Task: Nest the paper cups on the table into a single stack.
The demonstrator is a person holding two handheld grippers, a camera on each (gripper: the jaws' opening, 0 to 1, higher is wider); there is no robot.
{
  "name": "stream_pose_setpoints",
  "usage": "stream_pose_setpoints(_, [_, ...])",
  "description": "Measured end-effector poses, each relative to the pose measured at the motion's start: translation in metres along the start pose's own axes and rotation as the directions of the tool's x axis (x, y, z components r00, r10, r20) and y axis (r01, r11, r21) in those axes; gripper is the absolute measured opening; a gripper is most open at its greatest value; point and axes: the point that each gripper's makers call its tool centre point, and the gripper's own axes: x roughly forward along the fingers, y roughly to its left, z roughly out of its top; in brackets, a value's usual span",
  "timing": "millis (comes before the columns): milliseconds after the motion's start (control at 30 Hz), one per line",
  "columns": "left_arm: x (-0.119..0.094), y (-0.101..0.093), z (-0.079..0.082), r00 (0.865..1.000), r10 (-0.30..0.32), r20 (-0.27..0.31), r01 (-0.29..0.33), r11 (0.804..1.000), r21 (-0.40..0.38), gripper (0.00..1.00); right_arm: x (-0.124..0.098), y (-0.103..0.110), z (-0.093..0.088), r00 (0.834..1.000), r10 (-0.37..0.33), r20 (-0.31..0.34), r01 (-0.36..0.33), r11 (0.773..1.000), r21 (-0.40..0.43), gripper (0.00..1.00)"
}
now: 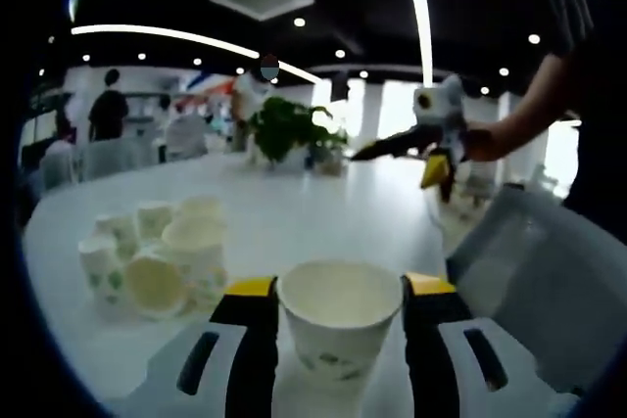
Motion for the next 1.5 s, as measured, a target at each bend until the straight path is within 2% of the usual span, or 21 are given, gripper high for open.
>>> stream_pose_setpoints(133, [0.003,-0.001,-0.007,1.000,-0.009,-0.019,0.009,1.000,-0.001,0.48,0.001,0.000,-0.001,1.000,0.005,-0.009,-0.005,1.000,-0.002,0.97])
stream_pose_setpoints(200, [0.003,-0.001,-0.010,1.000,-0.013,-0.026,0.012,0.999,-0.031,0.48,0.001,0.000,-0.001,1.000,0.005,-0.014,-0.005,1.000,-0.003,0.97])
stream_pose_setpoints(333, [0.003,0.000,-0.011,1.000,-0.008,-0.028,0.007,1.000,-0.002,0.48,0.001,0.000,0.000,1.000,0.004,-0.008,-0.004,1.000,0.000,0.97])
stream_pose_setpoints(467, [0.002,0.002,-0.017,0.999,-0.008,-0.054,0.009,1.000,0.027,0.48,0.002,0.000,0.000,1.000,0.007,-0.008,-0.007,1.000,0.001,0.97])
stream_pose_setpoints(733, [0.002,0.001,-0.019,0.998,-0.014,-0.058,0.015,1.000,0.017,0.49,0.001,-0.002,-0.003,1.000,0.005,-0.011,-0.005,1.000,0.004,0.96])
stream_pose_setpoints(833, [0.002,0.003,-0.023,0.997,-0.008,-0.083,0.007,1.000,-0.008,0.50,0.001,-0.002,-0.003,1.000,0.006,-0.012,-0.006,1.000,0.002,0.96])
stream_pose_setpoints(933, [0.002,0.002,-0.022,0.997,-0.007,-0.075,0.006,1.000,-0.011,0.50,0.002,-0.001,-0.003,1.000,0.009,-0.013,-0.009,1.000,0.003,0.96])
stream_pose_setpoints(1133, [0.000,0.006,-0.020,0.998,0.005,-0.068,-0.007,1.000,-0.028,0.58,0.005,0.000,-0.002,1.000,0.011,-0.011,-0.011,1.000,-0.001,0.96])
stream_pose_setpoints(1233, [-0.001,0.007,-0.017,0.998,0.006,-0.061,-0.009,0.999,-0.051,0.66,0.006,0.000,-0.003,1.000,0.012,-0.012,-0.012,1.000,0.000,0.96])
stream_pose_setpoints(1367, [-0.007,0.010,-0.012,0.999,0.010,-0.045,-0.011,1.000,-0.018,0.71,0.006,0.000,-0.004,1.000,0.013,-0.016,-0.013,1.000,0.002,0.96])
stream_pose_setpoints(1500, [-0.014,0.015,-0.009,0.999,0.020,-0.045,-0.021,0.999,-0.025,0.74,0.006,-0.001,-0.001,1.000,0.009,-0.008,-0.009,1.000,0.001,0.97])
